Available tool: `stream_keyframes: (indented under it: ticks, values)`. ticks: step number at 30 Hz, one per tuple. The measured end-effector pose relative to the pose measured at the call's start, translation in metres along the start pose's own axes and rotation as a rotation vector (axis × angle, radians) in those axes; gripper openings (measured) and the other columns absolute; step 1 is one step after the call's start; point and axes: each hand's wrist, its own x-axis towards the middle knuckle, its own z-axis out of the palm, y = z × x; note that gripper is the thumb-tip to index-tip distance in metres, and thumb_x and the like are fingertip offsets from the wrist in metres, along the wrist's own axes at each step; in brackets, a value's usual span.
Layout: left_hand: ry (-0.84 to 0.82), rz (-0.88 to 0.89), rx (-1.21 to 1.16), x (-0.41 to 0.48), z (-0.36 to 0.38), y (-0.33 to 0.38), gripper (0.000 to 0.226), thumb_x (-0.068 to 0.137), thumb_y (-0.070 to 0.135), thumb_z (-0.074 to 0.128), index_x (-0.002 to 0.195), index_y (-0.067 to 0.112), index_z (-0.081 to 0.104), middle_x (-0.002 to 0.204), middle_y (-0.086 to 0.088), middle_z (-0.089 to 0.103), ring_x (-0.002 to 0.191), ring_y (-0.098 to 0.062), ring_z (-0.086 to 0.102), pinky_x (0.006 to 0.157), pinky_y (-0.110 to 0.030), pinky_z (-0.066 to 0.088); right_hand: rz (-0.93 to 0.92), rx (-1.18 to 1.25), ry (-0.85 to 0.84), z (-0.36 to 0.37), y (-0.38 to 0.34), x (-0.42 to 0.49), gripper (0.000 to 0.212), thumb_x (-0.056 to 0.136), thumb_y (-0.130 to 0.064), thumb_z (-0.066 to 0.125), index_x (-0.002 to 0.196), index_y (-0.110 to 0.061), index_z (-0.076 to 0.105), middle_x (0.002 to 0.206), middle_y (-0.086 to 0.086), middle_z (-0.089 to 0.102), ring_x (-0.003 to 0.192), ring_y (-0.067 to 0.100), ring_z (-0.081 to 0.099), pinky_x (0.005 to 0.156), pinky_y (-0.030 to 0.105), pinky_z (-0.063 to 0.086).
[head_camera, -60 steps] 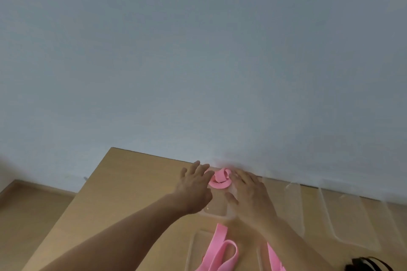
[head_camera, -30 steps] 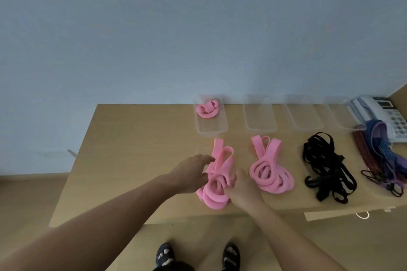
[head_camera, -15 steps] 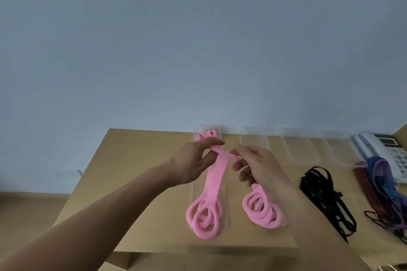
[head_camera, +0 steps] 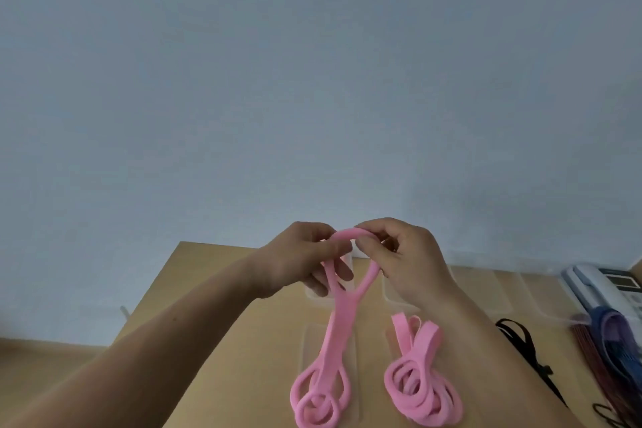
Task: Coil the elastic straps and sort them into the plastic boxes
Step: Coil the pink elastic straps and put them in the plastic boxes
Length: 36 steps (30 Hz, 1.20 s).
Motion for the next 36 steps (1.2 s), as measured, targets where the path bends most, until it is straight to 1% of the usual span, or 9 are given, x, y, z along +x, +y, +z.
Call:
stream_keyframes:
  ticks: [4,9,12,14,17,19,24,30,36]
  values:
    - [-0.062,-0.101,-0.172,-0.004,-0.004,0.009,0.055,0.09,0.058,0.05,0.1,0.007,0.069,0.093,-0.022,0.073,0.076,-0.038,0.068,0.067,-0.041,0.058,-0.063,-0.034,0.088,0.007,-0.002,0.002,0.036,0.089,-0.017,0.069,0.082,-0.052,0.067,0.085,-0.022,0.069,0.069,-0.001,0.062,0.062,0.009,0.045]
    - [-0.073,-0.054,-0.249,-0.004,-0.009,0.018,0.038,0.088,0.047,0.06,0.091,0.01,0.069,0.089,-0.016,0.073,0.065,-0.03,0.067,0.061,-0.037,0.058,-0.147,0.038,0.139,0.005,-0.004,0.001,0.027,0.087,-0.012,0.073,0.091,-0.039,0.075,0.085,-0.016,0.07,0.07,0.007,0.062,0.062,0.012,0.045]
    - [-0.127,-0.009,-0.281,-0.005,-0.01,0.022,0.027,0.087,0.033,0.067,0.098,0.008,0.067,0.098,-0.016,0.073,0.069,-0.03,0.067,0.063,-0.037,0.059,0.027,0.338,0.049,-0.002,-0.009,0.0,0.015,0.09,-0.035,0.064,0.087,-0.03,0.078,0.08,-0.007,0.073,0.061,0.012,0.058,0.054,0.022,0.046]
    - [-0.146,0.023,-0.264,-0.005,-0.01,0.024,0.029,0.088,0.029,0.068,0.102,0.004,0.063,0.101,-0.016,0.073,0.075,-0.031,0.069,0.066,-0.038,0.06,0.156,0.447,-0.023,-0.008,-0.012,0.0,0.037,0.087,-0.048,0.055,0.086,-0.019,0.077,0.077,0.005,0.073,0.059,0.018,0.059,0.049,0.027,0.047]
    - [-0.131,0.064,-0.167,-0.004,-0.01,0.026,0.029,0.091,0.023,0.067,0.106,-0.001,0.06,0.102,-0.017,0.074,0.084,-0.032,0.072,0.071,-0.038,0.06,0.234,0.449,-0.121,-0.013,-0.013,0.001,0.044,0.084,-0.049,0.058,0.079,-0.009,0.075,0.074,0.011,0.071,0.057,0.022,0.058,0.05,0.029,0.048]
    - [-0.079,0.079,-0.13,-0.003,-0.009,0.024,0.019,0.094,0.012,0.066,0.106,-0.002,0.062,0.099,-0.019,0.074,0.084,-0.033,0.072,0.073,-0.04,0.061,0.238,0.405,-0.137,-0.015,-0.011,0.0,0.031,0.087,-0.04,0.064,0.077,-0.012,0.075,0.075,0.01,0.073,0.053,0.023,0.056,0.05,0.029,0.049]
    - [0.035,0.063,-0.17,-0.004,0.0,0.019,0.014,0.09,0.004,0.069,0.101,-0.002,0.064,0.096,-0.023,0.073,0.083,-0.034,0.073,0.073,-0.039,0.061,0.088,0.247,-0.046,-0.009,-0.006,-0.003,0.011,0.088,-0.014,0.073,0.081,-0.022,0.075,0.07,0.0,0.071,0.048,0.007,0.053,0.048,0.021,0.046]
    - [-0.095,-0.107,-0.201,-0.011,0.003,0.018,0.036,0.097,0.026,0.061,0.12,-0.001,0.058,0.11,-0.028,0.069,0.084,-0.033,0.07,0.077,-0.039,0.058,-0.13,-0.007,0.118,0.001,-0.004,-0.008,0.018,0.087,-0.012,0.074,0.086,-0.03,0.071,0.075,-0.022,0.067,0.071,0.003,0.064,0.062,0.009,0.046]
    - [-0.046,-0.05,-0.322,-0.014,0.005,0.02,0.02,0.092,0.015,0.066,0.104,0.001,0.06,0.091,-0.026,0.071,0.074,-0.033,0.071,0.067,-0.037,0.058,-0.3,-0.149,0.192,0.003,-0.002,-0.012,0.008,0.086,-0.017,0.072,0.09,-0.023,0.073,0.078,-0.021,0.062,0.071,0.003,0.061,0.062,0.009,0.043]
